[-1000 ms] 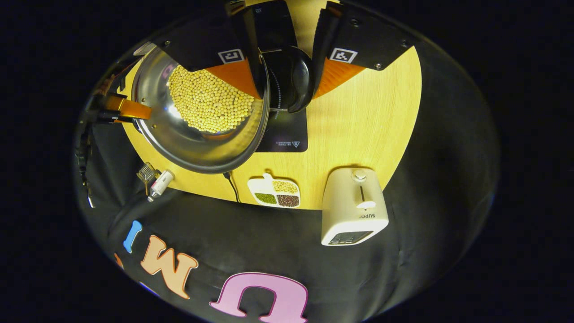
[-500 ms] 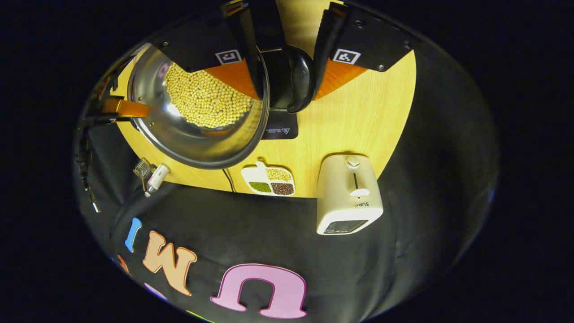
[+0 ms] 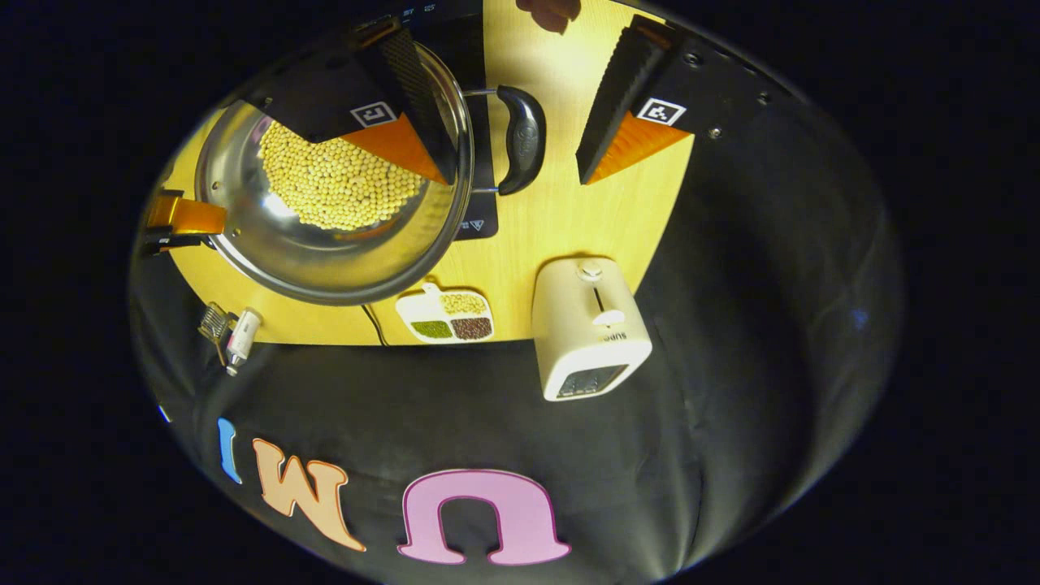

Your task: First push the handle of the pot to place it horizontally, then grasp the pot with both hands and set it on the induction cooktop.

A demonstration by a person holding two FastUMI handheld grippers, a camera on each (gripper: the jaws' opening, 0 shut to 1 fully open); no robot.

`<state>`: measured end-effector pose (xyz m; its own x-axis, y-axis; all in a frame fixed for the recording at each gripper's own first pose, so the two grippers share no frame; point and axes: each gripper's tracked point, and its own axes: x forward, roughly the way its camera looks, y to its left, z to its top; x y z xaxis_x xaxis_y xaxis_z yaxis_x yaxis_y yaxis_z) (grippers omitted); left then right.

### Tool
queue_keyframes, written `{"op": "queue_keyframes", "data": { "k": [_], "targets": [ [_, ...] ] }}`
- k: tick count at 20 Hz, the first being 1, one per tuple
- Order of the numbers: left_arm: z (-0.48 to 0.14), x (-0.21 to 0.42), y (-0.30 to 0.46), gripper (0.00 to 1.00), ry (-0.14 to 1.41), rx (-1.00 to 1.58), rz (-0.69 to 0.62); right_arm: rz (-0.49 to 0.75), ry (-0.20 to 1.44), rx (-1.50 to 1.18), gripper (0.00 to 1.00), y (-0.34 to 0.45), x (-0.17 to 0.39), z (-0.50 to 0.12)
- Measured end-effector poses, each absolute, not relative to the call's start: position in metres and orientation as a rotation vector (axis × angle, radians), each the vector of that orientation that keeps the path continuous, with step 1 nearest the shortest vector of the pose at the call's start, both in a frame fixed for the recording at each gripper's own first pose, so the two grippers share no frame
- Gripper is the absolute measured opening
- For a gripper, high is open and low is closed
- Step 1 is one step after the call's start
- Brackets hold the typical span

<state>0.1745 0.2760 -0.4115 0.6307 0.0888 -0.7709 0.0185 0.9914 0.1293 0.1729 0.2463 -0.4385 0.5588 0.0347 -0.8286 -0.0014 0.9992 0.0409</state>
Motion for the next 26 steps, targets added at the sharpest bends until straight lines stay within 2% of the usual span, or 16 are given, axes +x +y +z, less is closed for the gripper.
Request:
{"op": "queue_keyframes", "data": {
  "k": [3,7,9,10,14,15,16,19,21,22,23,24,26],
  "targets": [
    [-0.366,0.187,0.282,0.92,0.770,0.240,0.110,0.046,0.941,0.070,0.94,0.235,0.179,-0.424],
    [-0.296,0.194,0.244,0.91,0.584,0.326,0.099,0.069,0.857,0.149,0.95,0.208,0.185,-0.389],
    [-0.272,0.190,0.223,0.91,0.552,0.336,0.109,0.084,0.818,0.157,0.95,0.185,0.183,-0.372],
    [-0.261,0.186,0.210,0.95,0.536,0.331,0.118,0.090,0.800,0.158,0.95,0.173,0.182,-0.366],
    [-0.226,0.170,0.162,0.96,0.496,0.277,0.163,0.127,0.748,0.172,0.95,0.134,0.171,-0.339],
    [-0.214,0.166,0.153,1.00,0.477,0.265,0.176,0.141,0.725,0.157,0.95,0.123,0.169,-0.331],
    [-0.203,0.161,0.144,0.96,0.456,0.257,0.189,0.153,0.704,0.140,0.95,0.112,0.167,-0.323],
    [-0.177,0.147,0.108,0.96,0.432,0.215,0.217,0.174,0.646,0.124,0.94,0.081,0.157,-0.298],
    [-0.157,0.146,0.075,0.96,0.407,0.178,0.197,0.146,0.590,0.131,0.93,0.054,0.152,-0.272],
    [-0.144,0.150,0.059,1.00,0.387,0.173,0.172,0.135,0.563,0.141,0.93,0.044,0.150,-0.259],
    [-0.129,0.152,0.043,0.92,0.360,0.181,0.152,0.128,0.532,0.158,0.95,0.038,0.147,-0.245],
    [-0.112,0.154,0.030,0.96,0.325,0.190,0.136,0.128,0.506,0.172,0.93,0.032,0.146,-0.231],
    [-0.084,0.152,-0.002,0.96,0.258,0.175,0.099,0.127,0.464,0.173,0.95,0.019,0.142,-0.207]
  ]
}}
